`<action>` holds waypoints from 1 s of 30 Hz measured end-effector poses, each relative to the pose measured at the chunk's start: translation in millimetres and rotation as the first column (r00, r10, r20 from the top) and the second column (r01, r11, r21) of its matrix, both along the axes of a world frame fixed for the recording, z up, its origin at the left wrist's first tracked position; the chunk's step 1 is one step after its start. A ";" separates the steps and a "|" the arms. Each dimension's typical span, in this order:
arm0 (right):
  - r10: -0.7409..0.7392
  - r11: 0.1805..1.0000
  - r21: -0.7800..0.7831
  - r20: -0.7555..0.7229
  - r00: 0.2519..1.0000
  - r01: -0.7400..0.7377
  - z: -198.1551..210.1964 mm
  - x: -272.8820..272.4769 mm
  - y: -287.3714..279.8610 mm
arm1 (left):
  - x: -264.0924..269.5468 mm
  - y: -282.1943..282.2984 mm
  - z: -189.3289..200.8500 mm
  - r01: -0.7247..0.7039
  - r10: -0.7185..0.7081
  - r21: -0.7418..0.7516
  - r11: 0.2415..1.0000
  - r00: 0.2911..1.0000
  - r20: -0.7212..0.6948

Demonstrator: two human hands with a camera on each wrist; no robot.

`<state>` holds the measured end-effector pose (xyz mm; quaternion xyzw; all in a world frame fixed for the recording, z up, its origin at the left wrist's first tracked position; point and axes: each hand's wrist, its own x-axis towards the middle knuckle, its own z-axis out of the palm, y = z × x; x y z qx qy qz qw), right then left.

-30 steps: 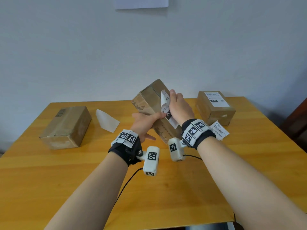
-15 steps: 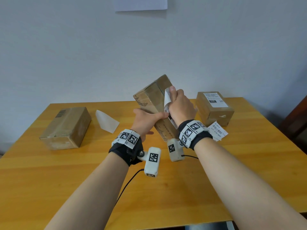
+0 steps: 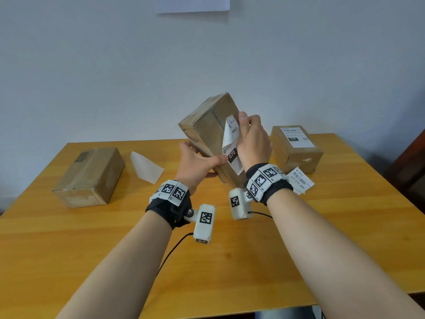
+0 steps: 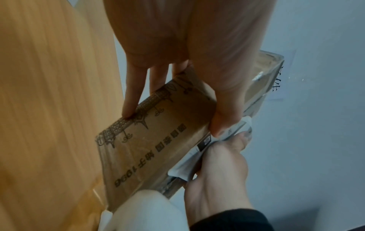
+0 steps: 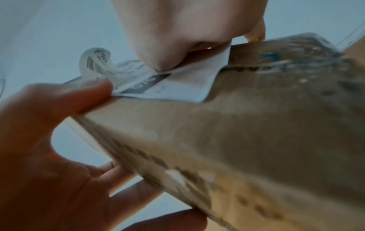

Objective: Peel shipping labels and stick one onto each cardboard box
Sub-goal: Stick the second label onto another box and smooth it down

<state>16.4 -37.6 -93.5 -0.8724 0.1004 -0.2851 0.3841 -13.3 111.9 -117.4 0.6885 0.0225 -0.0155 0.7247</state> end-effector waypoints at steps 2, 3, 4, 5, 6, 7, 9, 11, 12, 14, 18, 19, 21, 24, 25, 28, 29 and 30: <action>-0.012 1.000 0.007 0.025 1.000 0.012 1.5 0.0 0.0 | -0.4 0.7 -0.9 -0.003 0.003 -0.014 1.000 1.000 0.021; -0.018 1.000 0.016 0.043 0.999 0.017 2.6 -0.5 0.0 | -0.7 1.2 -1.2 -0.004 0.005 -0.018 1.000 0.999 0.032; -0.022 0.999 0.031 0.059 0.998 0.020 2.9 -0.4 -0.2 | -1.1 2.2 -1.0 -0.004 0.005 -0.019 1.000 0.999 0.044; -0.027 0.998 0.051 0.071 0.997 0.023 2.9 0.1 -0.9 | -1.4 3.3 -0.6 -0.002 0.003 -0.015 1.000 0.998 0.055; -0.031 0.997 0.073 0.082 0.996 0.025 2.7 0.6 -1.8 | -1.7 4.6 0.2 0.000 0.000 -0.011 1.000 0.998 0.068; -0.037 0.994 0.103 0.092 0.995 0.027 3.0 0.7 -2.6 | -2.4 5.9 1.4 0.004 -0.003 -0.008 1.000 0.997 0.082; -0.056 0.987 0.153 0.119 0.991 0.037 3.2 1.5 -4.8 | -3.0 8.5 3.8 0.016 -0.016 -0.004 1.000 0.994 0.108; -0.069 0.981 0.189 0.152 0.986 0.040 4.9 1.6 -6.2 | -1.8 11.9 5.8 0.022 -0.024 0.011 1.000 0.990 0.136; -0.075 0.978 0.204 0.164 0.984 0.040 5.6 1.8 -6.7 | -0.8 13.8 6.5 0.021 -0.025 0.026 0.999 0.988 0.151; -0.079 0.971 0.236 0.163 0.983 0.039 6.6 2.0 -7.9 | 1.0 17.8 7.2 0.017 -0.029 0.065 0.998 0.984 0.176; -0.028 0.950 0.313 0.077 0.997 0.003 4.8 4.7 -11.3 | 4.2 23.3 5.7 0.015 -0.035 0.106 0.994 0.981 0.189; -0.005 0.946 0.323 0.061 0.998 -0.015 5.8 4.3 -11.2 | 4.8 23.6 5.2 0.005 -0.028 0.116 0.993 0.980 0.198; 0.044 0.945 0.323 0.028 0.999 -0.050 5.0 6.2 -8.9 | 8.4 23.5 3.1 -0.022 -0.004 0.125 0.992 0.978 0.207; 0.104 0.949 0.299 0.007 0.995 -0.101 2.5 12.5 -1.8 | 18.1 20.7 -0.6 -0.059 0.038 0.091 0.994 0.974 0.225; 0.119 0.948 0.294 0.016 0.993 -0.118 3.2 15.9 1.2 | 22.3 19.1 -1.0 -0.072 0.048 0.091 0.993 0.970 0.239; 0.133 0.953 0.266 0.056 0.989 -0.143 2.2 33.1 7.6 | 36.7 15.5 -0.5 -0.091 0.057 0.107 0.990 0.956 0.287; 0.128 0.959 0.246 0.073 0.989 -0.142 2.3 39.7 9.0 | 41.9 14.9 -0.4 -0.099 0.058 0.118 0.988 0.948 0.312; 0.121 0.964 0.227 0.094 0.988 -0.140 1.5 47.5 9.8 | 47.4 14.1 -0.4 -0.108 0.058 0.131 0.986 0.940 0.335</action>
